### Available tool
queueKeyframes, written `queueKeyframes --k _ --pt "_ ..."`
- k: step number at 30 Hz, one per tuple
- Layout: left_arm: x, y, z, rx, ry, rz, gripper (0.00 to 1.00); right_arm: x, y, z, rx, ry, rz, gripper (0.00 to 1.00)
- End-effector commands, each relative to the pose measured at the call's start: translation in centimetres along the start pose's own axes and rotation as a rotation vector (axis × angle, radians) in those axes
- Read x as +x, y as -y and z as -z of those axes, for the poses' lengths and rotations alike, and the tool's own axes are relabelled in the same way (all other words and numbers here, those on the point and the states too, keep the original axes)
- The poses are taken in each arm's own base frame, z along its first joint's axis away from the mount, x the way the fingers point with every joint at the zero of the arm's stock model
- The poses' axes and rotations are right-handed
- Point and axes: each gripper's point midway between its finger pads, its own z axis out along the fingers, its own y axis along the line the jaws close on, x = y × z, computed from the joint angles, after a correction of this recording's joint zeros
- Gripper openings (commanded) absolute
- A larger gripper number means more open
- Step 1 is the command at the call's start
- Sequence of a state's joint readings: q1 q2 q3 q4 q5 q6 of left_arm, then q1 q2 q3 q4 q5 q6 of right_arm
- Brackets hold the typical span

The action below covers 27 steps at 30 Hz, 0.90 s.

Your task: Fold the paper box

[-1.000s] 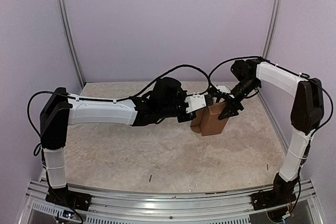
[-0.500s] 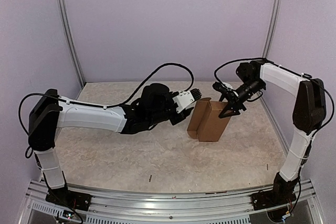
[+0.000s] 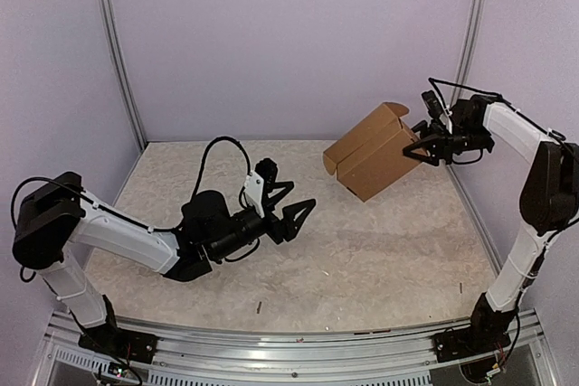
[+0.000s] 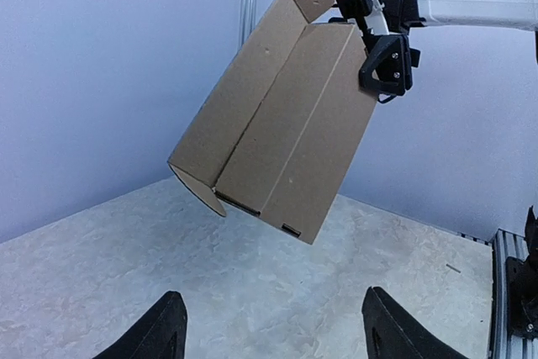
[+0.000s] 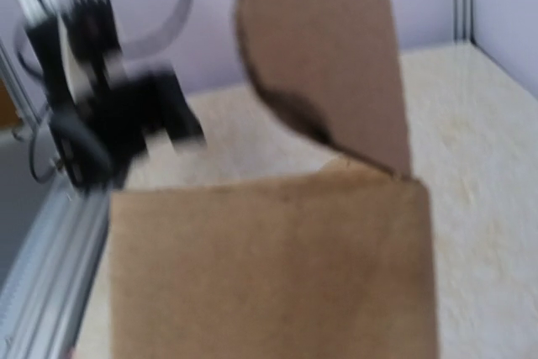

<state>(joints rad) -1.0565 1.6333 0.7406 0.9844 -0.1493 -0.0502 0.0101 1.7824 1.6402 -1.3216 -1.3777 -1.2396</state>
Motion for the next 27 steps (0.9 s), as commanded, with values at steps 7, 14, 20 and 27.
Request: queueKeyframes --k 7,14,20,27 --pt "-0.7 4.2 -2.2 0.268 0.309 0.057 0.74 -4.9 -3.6 0.8 -0.073 0.229 -0.130 0.50" --pt "-0.1 3.5 -3.9 0.351 0.342 0.100 0.75 -4.8 -4.9 0.8 -0.075 0.229 -0.144 0.51" --pt "-0.6 4.3 -5.7 0.453 0.397 0.107 0.75 -3.9 -5.4 0.7 -0.080 0.227 -0.169 0.52" --pt "-0.9 5.1 -6.3 0.532 0.410 0.108 0.67 -3.4 -5.3 0.5 -0.084 0.226 -0.170 0.53"
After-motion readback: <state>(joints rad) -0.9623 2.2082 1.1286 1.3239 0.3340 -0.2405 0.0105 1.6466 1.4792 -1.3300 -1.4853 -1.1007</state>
